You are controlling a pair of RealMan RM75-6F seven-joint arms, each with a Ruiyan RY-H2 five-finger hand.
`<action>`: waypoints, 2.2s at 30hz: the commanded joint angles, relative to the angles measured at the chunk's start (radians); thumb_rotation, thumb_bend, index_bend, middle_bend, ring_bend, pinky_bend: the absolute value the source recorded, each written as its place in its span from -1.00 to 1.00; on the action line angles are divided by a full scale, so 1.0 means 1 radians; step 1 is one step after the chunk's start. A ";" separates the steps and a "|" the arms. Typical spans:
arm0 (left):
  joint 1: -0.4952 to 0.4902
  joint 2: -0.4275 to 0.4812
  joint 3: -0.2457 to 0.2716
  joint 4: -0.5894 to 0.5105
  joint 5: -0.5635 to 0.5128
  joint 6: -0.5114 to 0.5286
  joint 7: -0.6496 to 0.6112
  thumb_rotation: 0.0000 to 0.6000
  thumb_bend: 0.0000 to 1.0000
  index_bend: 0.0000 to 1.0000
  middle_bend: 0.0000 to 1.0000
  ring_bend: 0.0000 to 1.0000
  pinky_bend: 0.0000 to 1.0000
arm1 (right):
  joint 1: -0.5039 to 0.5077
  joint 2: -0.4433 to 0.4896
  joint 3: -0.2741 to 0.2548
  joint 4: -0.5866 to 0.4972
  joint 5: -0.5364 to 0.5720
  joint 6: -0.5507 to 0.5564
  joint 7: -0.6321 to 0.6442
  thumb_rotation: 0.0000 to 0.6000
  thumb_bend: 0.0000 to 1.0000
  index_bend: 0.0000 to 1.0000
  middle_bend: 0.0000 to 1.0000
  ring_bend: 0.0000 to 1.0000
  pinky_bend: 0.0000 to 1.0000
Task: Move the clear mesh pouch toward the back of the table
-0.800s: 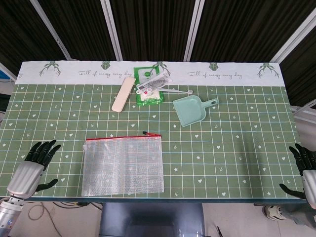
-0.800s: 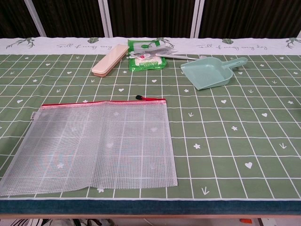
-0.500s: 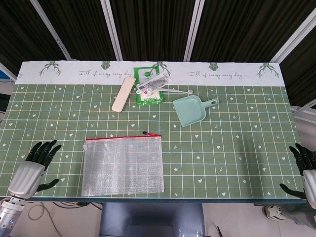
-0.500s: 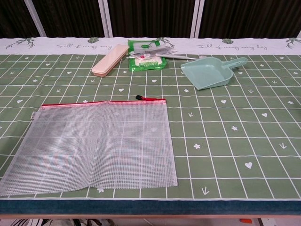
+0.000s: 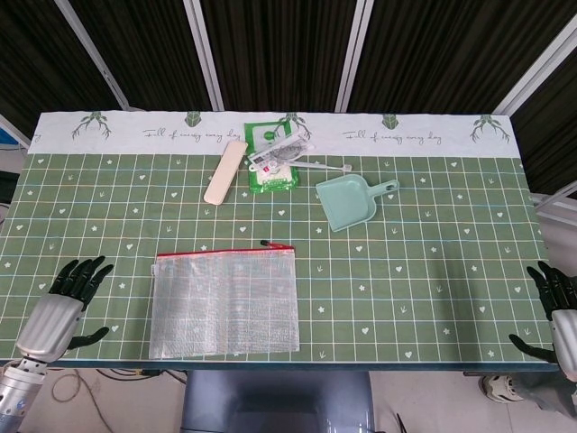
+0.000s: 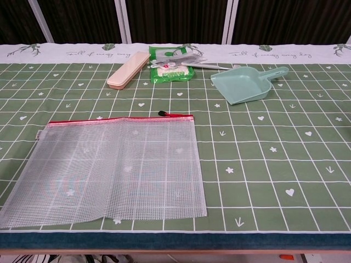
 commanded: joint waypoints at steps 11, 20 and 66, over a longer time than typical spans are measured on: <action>-0.087 -0.019 -0.093 -0.151 -0.110 -0.131 0.143 1.00 -0.79 -1.00 -1.00 -1.00 -1.00 | 0.008 -0.014 0.000 0.009 0.009 -0.017 -0.014 1.00 -0.72 -1.00 -1.00 -1.00 -0.59; -0.319 -0.153 -0.294 -0.226 -0.455 -0.340 0.485 1.00 -0.64 -0.73 -1.00 -1.00 -1.00 | 0.007 -0.013 0.004 -0.001 0.022 -0.019 -0.015 1.00 -0.72 -1.00 -1.00 -1.00 -0.59; -1.059 -0.852 -0.415 0.653 -1.174 -0.535 1.024 1.00 -0.64 -0.62 -0.99 -1.00 -1.00 | 0.015 -0.009 0.015 -0.012 0.084 -0.069 0.014 1.00 -0.72 -1.00 -1.00 -1.00 -0.59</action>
